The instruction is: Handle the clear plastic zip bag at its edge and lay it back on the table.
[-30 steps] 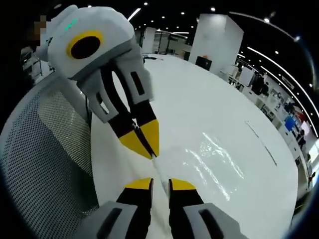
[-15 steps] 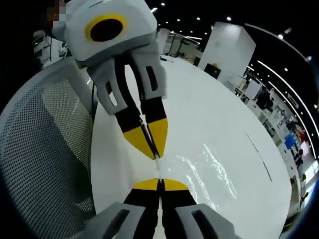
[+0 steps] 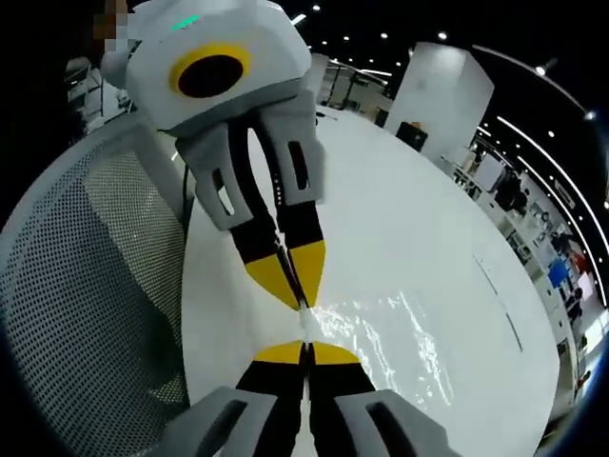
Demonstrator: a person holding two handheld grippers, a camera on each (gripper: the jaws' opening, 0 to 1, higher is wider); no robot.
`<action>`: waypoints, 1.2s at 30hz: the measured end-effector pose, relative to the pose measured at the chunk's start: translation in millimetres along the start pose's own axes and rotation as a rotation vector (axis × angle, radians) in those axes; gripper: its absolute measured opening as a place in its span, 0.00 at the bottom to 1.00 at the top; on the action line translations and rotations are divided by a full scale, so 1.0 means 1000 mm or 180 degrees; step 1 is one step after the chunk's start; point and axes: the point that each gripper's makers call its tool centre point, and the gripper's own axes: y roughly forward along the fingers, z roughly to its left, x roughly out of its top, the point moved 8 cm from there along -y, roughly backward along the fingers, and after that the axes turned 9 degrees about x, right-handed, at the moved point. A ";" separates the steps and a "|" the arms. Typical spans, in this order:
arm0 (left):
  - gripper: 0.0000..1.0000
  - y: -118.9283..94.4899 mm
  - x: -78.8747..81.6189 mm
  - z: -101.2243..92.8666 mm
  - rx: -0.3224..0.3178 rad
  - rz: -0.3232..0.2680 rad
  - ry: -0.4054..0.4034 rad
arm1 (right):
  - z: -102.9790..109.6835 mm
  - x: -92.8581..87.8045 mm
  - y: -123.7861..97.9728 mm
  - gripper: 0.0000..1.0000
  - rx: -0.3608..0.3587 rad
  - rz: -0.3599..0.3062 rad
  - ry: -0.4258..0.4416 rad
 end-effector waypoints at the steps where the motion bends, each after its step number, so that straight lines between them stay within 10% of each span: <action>1: 0.00 -0.001 0.001 0.000 -0.0006 0.0003 -0.0018 | 0.000 0.001 0.000 0.00 -0.0005 0.0001 -0.0011; 36: 0.00 -0.001 0.002 0.005 -0.0072 0.0082 -0.0161 | 0.001 0.024 0.005 0.00 -0.0082 0.0136 -0.0428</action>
